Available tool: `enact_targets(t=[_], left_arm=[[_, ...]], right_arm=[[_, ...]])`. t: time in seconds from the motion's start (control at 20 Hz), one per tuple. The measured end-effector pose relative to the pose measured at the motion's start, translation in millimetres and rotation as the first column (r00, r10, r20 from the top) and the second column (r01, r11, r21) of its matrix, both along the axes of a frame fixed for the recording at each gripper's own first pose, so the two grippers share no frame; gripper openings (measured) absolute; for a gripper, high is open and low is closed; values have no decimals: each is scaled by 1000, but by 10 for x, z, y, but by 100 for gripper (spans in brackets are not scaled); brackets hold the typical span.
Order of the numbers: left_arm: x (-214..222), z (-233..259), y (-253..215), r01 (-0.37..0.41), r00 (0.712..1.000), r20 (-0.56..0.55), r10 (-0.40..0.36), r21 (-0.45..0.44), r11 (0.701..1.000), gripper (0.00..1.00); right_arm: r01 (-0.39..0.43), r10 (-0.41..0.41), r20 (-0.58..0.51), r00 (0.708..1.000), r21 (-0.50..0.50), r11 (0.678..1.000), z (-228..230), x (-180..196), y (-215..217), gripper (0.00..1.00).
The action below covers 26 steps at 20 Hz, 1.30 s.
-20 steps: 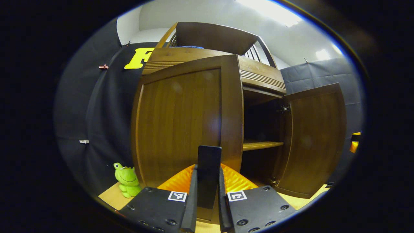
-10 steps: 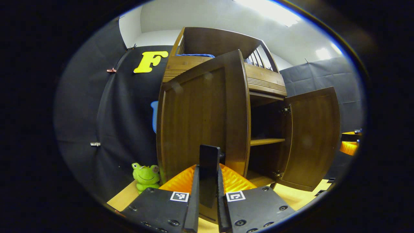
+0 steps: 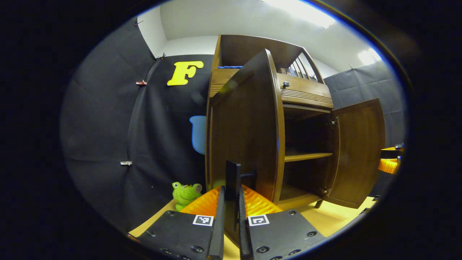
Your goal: Open the right door of the double-door shoe cabinet with the right hand, and open the left door with the left hand.
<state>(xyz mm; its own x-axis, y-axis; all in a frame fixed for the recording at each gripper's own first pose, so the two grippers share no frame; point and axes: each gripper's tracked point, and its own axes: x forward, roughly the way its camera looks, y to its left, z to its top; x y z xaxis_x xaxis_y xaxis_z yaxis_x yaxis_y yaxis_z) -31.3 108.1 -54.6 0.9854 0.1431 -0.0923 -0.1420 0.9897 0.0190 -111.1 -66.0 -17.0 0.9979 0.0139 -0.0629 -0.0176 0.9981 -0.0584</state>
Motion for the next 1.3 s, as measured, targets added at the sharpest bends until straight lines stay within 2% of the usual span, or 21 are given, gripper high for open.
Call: enact_targets(t=[0.35, 0.4, 0.45, 0.5, 0.75, 0.95, 1.0, 1.05, 1.3], left_arm=[[-214, 69, 504, -138, 990, 23, 138, 35, 990, 15], [-272, 105, 552, -148, 989, 28, 147, 34, 988, 22], [-327, 125, 595, -162, 986, 33, 161, 33, 986, 16], [-389, 146, 646, -176, 984, 35, 175, 32, 984, 16], [-729, 327, 548, -169, 983, 70, 167, 22, 985, 16], [-800, 374, 41, -49, 997, 57, 48, 19, 999, 16], [-789, 406, -89, -18, 998, 57, 16, 37, 999, 23], [-761, 438, -219, 12, 998, 58, -15, 55, 998, 25], [-487, 440, -689, 112, 992, 53, -115, 54, 992, 79]], right_arm=[[-38, 38, 1, 999, 7, 999, -13, 50, 161, 97], [-43, 43, 1, 999, 8, 999, -13, 53, 171, 97], [-49, 49, 1, 999, 10, 999, -16, 60, 186, 97], [-55, 55, 0, 999, 13, 998, -19, 63, 192, 97], [-57, 57, 11, 998, 45, 997, -15, 107, 186, 97], [-34, 33, 9, 999, 53, 998, -82, 208, 141, 97], [-32, 32, 7, 999, 50, 998, -112, 247, 141, 97], [-31, 31, 5, 1000, 49, 998, -121, 328, 161, 97], [-43, 44, -19, 999, 55, 998, -125, 618, 313, 96]])
